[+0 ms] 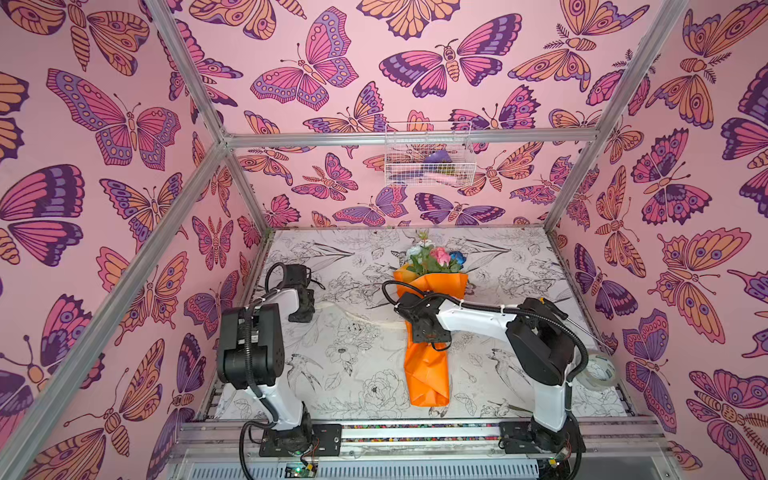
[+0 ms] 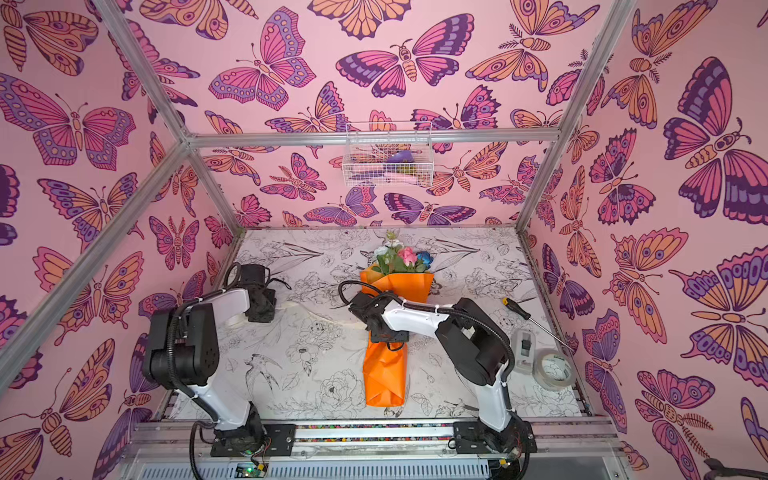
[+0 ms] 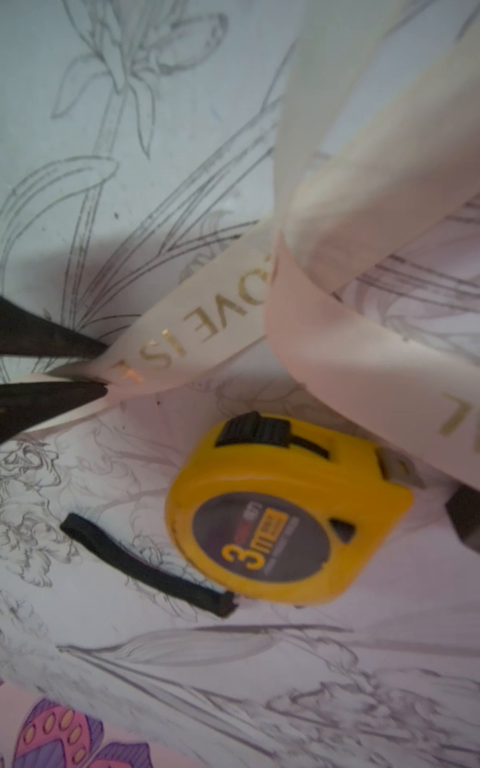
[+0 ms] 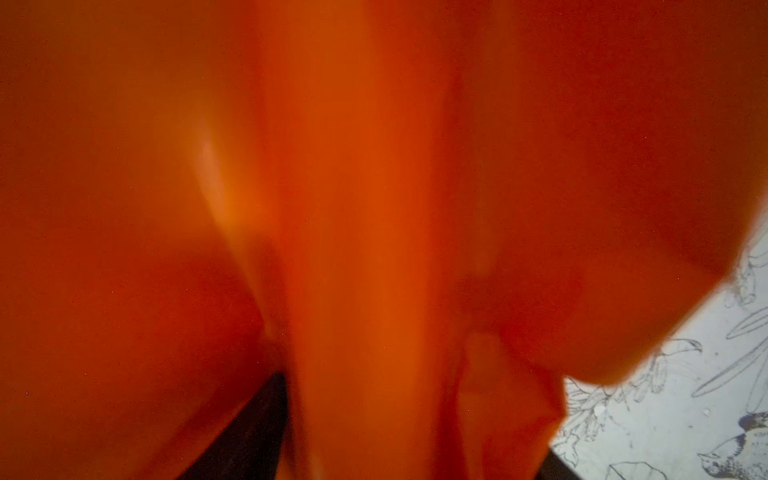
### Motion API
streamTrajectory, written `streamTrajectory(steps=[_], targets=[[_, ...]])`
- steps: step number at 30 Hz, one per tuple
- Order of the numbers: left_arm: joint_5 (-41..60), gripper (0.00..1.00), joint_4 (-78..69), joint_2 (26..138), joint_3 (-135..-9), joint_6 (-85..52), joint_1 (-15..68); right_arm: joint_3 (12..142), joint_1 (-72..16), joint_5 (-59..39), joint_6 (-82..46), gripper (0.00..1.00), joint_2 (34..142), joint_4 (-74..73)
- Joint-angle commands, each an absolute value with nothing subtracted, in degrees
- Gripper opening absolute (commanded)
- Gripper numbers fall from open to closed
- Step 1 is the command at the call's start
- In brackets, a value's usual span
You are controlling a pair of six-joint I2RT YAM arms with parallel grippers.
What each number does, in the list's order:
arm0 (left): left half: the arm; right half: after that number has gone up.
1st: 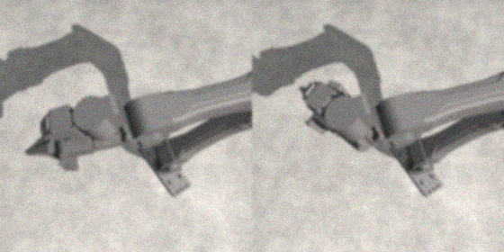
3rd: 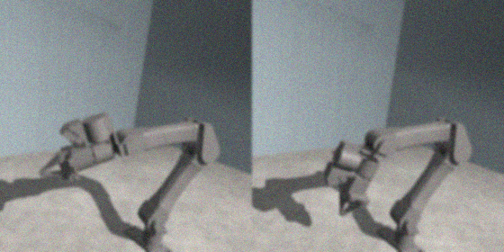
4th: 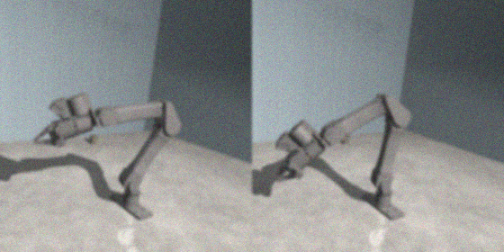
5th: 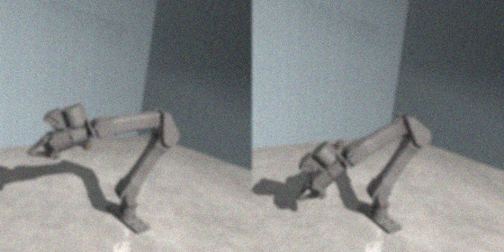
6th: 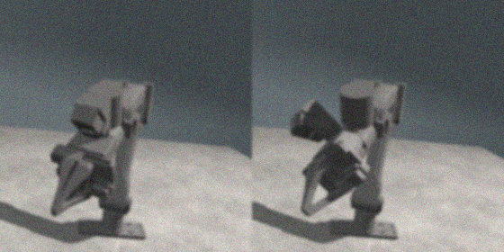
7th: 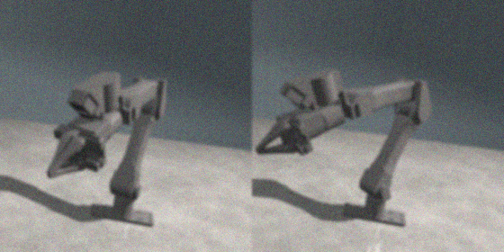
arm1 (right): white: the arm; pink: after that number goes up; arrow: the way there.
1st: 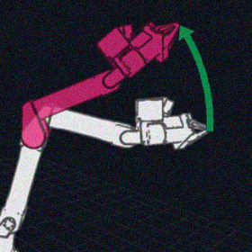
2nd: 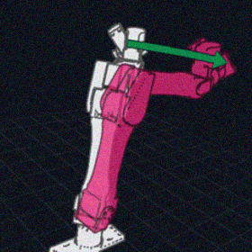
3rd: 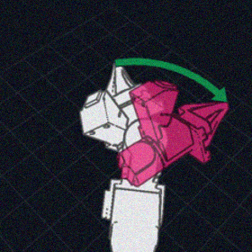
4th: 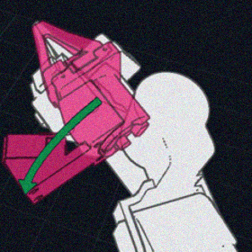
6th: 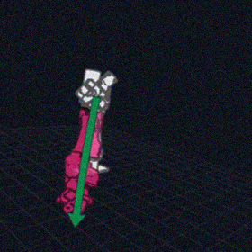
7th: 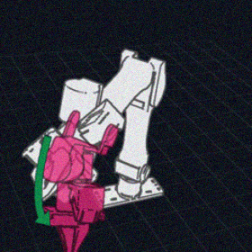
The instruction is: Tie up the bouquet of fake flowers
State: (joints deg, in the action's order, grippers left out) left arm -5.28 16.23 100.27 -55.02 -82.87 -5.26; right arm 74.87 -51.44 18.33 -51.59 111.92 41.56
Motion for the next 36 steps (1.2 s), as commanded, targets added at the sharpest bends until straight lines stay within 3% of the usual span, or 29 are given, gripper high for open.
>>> streamTrajectory(steps=[1, 11, 22, 23, 24, 36], targets=[[-5.49, 0.00, 20.52, 101.37, -53.36, -82.51, -5.54, 73.78, -51.33, 18.27, -52.10, 0.70, 109.94, 42.96], [-2.91, 0.00, 19.69, 91.95, -52.65, -70.88, -5.49, 73.22, -51.33, 19.80, -51.60, 0.77, 106.99, 43.30], [9.73, 0.00, 11.47, 67.85, -41.38, -49.57, -0.96, 73.48, -51.26, 18.87, -50.05, 0.89, 105.56, 42.43], [10.55, 0.00, 11.38, 65.81, -40.12, -48.62, -0.23, 73.42, -51.30, 18.50, -50.10, 0.91, 105.53, 42.21], [11.40, 0.00, 11.32, 63.44, -38.89, -47.38, 0.63, 73.45, -51.23, 18.13, -50.03, 0.99, 105.39, 41.91], [17.46, 0.00, 10.57, 45.86, -34.86, -37.61, 12.00, 72.37, -50.83, 18.73, -49.35, 0.99, 100.67, 43.65]])
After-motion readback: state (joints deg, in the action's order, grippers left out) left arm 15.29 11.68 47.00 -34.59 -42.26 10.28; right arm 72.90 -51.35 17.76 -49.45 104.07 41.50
